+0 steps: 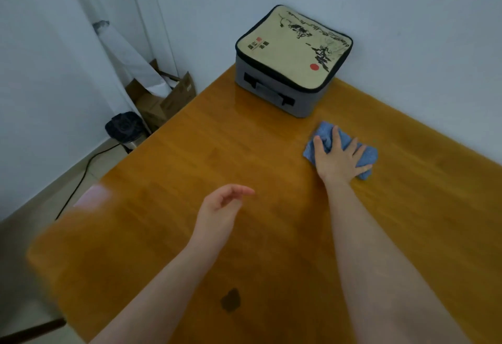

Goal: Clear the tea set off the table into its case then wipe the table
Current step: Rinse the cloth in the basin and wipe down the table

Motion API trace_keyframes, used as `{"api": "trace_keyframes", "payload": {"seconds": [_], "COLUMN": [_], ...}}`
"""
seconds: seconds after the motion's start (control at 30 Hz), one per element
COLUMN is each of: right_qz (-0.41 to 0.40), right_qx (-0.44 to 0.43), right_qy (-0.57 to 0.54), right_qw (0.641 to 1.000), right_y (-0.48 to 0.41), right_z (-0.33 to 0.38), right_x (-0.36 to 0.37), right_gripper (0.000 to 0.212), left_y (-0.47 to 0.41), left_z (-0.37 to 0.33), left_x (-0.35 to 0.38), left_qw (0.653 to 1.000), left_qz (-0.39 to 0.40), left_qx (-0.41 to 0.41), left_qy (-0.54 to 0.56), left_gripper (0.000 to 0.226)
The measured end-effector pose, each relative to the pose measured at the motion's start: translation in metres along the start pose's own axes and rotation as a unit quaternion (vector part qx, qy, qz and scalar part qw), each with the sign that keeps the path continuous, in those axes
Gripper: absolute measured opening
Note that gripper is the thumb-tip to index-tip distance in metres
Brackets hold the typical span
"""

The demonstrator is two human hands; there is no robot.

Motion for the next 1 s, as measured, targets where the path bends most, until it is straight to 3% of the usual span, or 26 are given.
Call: {"api": "trace_keyframes", "payload": {"seconds": [0.17,0.4,0.57,1.0], "right_qz": [-0.009,0.032,0.025,0.026], "right_qx": [-0.116,-0.212,-0.245,-0.227], "right_qy": [0.021,0.029,0.045,-0.009], "right_qw": [0.993,0.976,0.968,0.973], "right_y": [0.016,0.078,0.130,0.268], "right_z": [0.028,0.016,0.002,-0.020], "right_x": [0.018,0.023,0.032,0.047], "right_gripper": [0.057,0.061,0.066,0.050], "left_y": [-0.004,0.006,0.025,0.095], "left_z": [0.001,0.000,0.010,0.051], "left_x": [-0.006,-0.016,-0.030,-0.104], "left_qw": [0.999,0.999,0.999,1.000], "left_qz": [-0.032,-0.049,-0.042,-0.008], "left_qx": [-0.011,-0.015,-0.007,0.010], "left_qy": [0.014,0.017,0.005,-0.015], "left_gripper": [0.028,0.026,0.028,0.026]}}
Point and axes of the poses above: each hand's wrist, its own y-axis away from the middle knuckle, its own x-axis out of the palm, z = x × y, the point moved 1 cm from there along -y, towards the middle knuckle, and after that the axes turned 2 degrees about -z, right-handed, at the moved point
